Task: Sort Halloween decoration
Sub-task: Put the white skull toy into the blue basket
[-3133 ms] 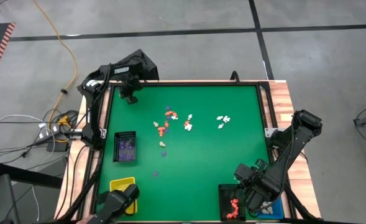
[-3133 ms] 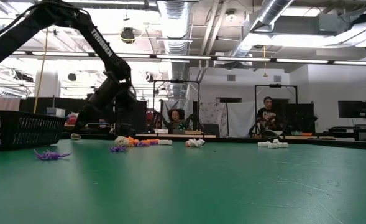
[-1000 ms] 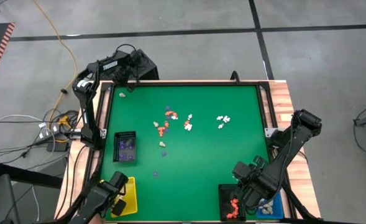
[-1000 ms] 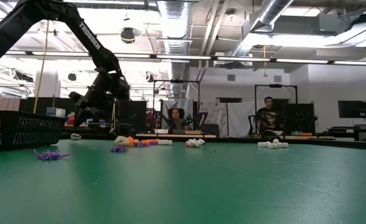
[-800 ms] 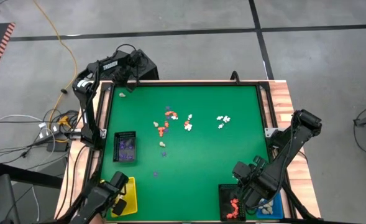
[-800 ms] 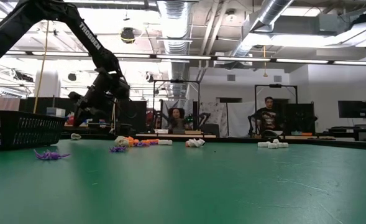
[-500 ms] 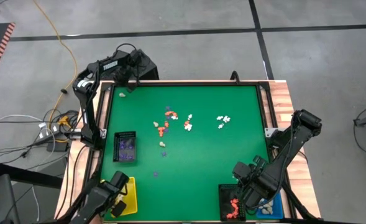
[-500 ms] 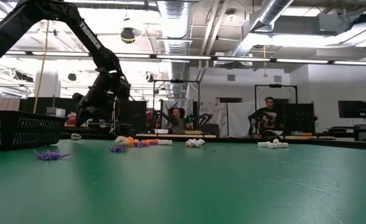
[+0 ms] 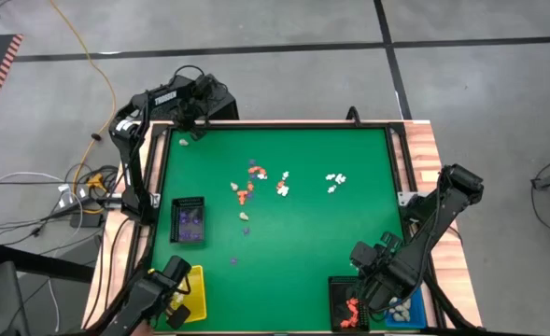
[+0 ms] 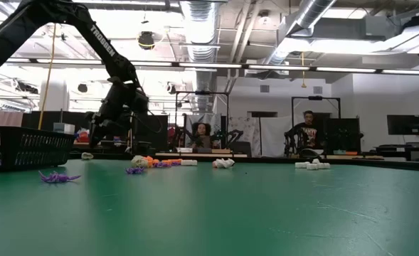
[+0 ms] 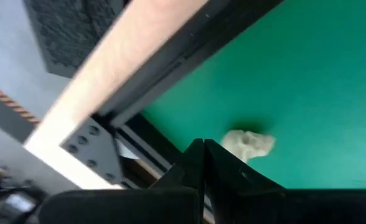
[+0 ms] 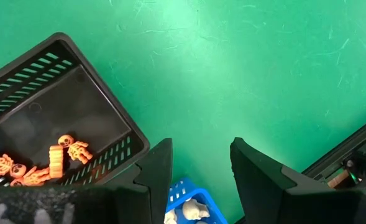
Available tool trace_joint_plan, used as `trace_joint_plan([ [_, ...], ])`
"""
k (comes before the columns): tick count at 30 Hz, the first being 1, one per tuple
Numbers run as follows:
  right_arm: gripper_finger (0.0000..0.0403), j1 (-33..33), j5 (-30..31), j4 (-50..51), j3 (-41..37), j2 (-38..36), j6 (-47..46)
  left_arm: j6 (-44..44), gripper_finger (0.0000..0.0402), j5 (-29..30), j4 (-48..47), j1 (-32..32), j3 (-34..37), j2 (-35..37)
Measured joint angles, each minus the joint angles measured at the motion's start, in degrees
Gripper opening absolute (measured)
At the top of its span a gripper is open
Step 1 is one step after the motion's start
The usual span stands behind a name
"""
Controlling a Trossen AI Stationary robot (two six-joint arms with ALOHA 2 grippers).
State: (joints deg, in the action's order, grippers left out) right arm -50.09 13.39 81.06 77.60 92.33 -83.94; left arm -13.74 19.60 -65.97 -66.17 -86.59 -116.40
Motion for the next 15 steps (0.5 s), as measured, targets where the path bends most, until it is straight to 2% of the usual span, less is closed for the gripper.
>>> trace_joint_plan([
  [6,0.0179,0.0,0.0,0.4,0.0,0.0,0.4,2.2,0.0000,-1.2,0.2,0.9,0.0,1.3],
  [9,0.0179,0.0,0.0,0.4,0.0,0.0,0.4,3.1,0.0000,-8.5,3.1,1.8,0.0,3.7],
  [13,0.0179,0.0,0.1,0.4,0.0,0.0,0.4,4.8,0.0000,-25.4,9.0,1.2,0.0,8.3],
  [15,0.0179,0.0,0.1,0.4,0.0,0.0,0.4,10.5,0.0000,-31.7,15.7,0.5,1.0,12.0],
])
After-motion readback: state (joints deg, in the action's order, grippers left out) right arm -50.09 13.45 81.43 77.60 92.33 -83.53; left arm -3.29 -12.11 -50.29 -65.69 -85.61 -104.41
